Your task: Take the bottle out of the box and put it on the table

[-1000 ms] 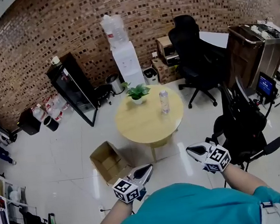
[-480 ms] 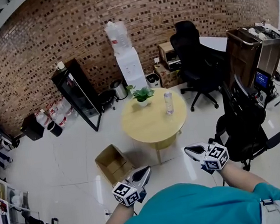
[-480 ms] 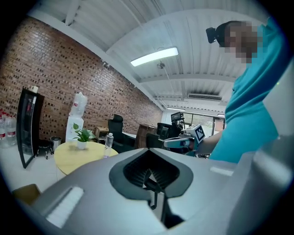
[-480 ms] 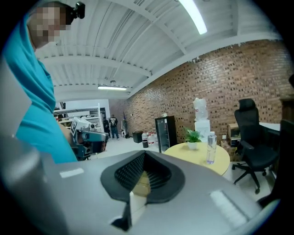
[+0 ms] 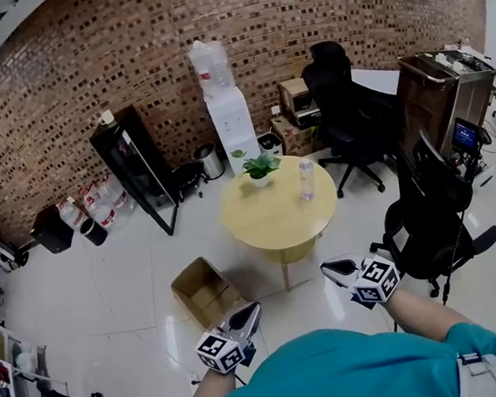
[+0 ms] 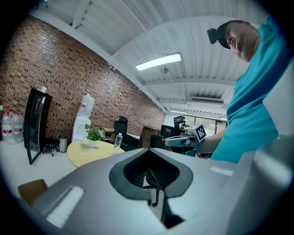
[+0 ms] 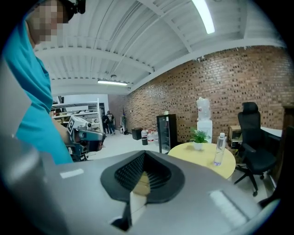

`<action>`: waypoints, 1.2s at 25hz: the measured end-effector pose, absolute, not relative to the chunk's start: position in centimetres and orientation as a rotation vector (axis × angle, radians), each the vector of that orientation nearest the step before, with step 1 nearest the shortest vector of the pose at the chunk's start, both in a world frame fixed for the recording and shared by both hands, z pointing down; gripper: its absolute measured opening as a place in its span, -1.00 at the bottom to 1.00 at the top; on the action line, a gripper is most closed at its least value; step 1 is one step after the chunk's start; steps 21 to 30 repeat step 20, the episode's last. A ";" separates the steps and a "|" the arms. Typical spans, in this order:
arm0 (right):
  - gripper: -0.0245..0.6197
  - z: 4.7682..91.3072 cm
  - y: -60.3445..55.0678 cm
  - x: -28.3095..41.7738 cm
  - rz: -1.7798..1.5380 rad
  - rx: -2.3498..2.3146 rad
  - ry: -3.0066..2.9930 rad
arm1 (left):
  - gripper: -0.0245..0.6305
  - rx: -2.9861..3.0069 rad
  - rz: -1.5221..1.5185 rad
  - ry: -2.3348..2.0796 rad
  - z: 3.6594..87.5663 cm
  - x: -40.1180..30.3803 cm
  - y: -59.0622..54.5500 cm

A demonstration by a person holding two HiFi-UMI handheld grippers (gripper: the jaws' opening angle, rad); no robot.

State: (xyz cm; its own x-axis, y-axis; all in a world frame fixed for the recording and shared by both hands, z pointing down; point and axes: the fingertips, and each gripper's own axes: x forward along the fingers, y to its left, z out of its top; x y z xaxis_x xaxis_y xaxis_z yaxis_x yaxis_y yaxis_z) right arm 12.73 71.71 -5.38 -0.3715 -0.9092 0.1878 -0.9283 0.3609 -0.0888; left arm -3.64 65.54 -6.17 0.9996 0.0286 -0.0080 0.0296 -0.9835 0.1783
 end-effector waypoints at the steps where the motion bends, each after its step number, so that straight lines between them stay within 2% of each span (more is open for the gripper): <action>1: -0.92 -5.5 71.7 12.3 0.273 1.692 -2.503 | -0.92 2.959 -0.012 0.049 -6.3 -3.8 65.6; 30: -0.92 -5.7 73.0 13.4 0.280 1.691 -2.502 | -0.92 2.966 -0.048 0.039 -7.2 -3.7 66.8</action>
